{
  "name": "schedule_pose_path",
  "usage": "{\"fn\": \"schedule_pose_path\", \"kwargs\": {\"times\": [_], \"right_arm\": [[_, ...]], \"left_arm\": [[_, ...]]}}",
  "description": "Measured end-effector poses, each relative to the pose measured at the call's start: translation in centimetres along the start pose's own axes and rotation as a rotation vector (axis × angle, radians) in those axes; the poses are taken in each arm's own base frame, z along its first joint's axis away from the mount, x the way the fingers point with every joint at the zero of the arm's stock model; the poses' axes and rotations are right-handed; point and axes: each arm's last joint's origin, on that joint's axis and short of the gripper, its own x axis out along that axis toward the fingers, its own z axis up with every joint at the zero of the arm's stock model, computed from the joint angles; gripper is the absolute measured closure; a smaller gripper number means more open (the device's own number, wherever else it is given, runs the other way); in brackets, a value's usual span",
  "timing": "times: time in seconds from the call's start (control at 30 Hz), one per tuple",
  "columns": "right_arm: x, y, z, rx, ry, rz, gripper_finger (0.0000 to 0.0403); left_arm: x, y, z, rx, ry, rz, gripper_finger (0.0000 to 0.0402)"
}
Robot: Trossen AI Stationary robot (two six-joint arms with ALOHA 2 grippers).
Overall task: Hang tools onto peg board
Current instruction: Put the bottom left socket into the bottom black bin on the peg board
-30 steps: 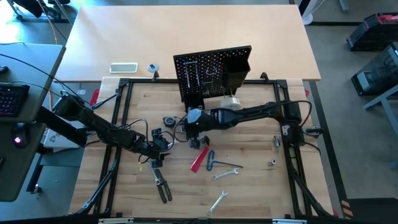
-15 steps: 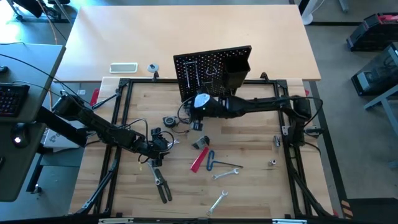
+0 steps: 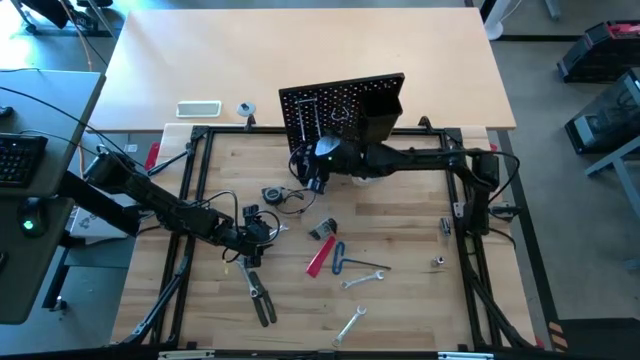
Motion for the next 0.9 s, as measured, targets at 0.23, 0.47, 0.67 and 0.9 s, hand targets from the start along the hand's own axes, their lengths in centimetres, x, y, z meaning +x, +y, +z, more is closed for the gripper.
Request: {"fn": "schedule_pose_path", "kwargs": {"times": [0.23, 0.47, 0.67, 0.9], "right_arm": [[1.3, 0.0, -0.7, 0.012, 0.025, 0.0, 0.0324], [2.4, 0.2, -1.4, -0.014, 0.06, -0.064, 0.0324], [2.5, -0.1, -1.6, 0.01, 0.079, -0.071, 0.0324], [2.6, 0.0, -1.9, 0.024, 0.096, -0.079, 0.0324]], "left_arm": [[0.0, 0.0, 0.1, -0.004, -0.009, -0.003, 0.017], [0.0, -0.1, 0.3, -0.014, -0.026, -0.01, 0.017], [0.0, -0.1, 0.3, -0.02, -0.026, -0.011, 0.017], [0.0, -0.1, 0.3, -0.02, -0.026, -0.011, 0.017]]}}
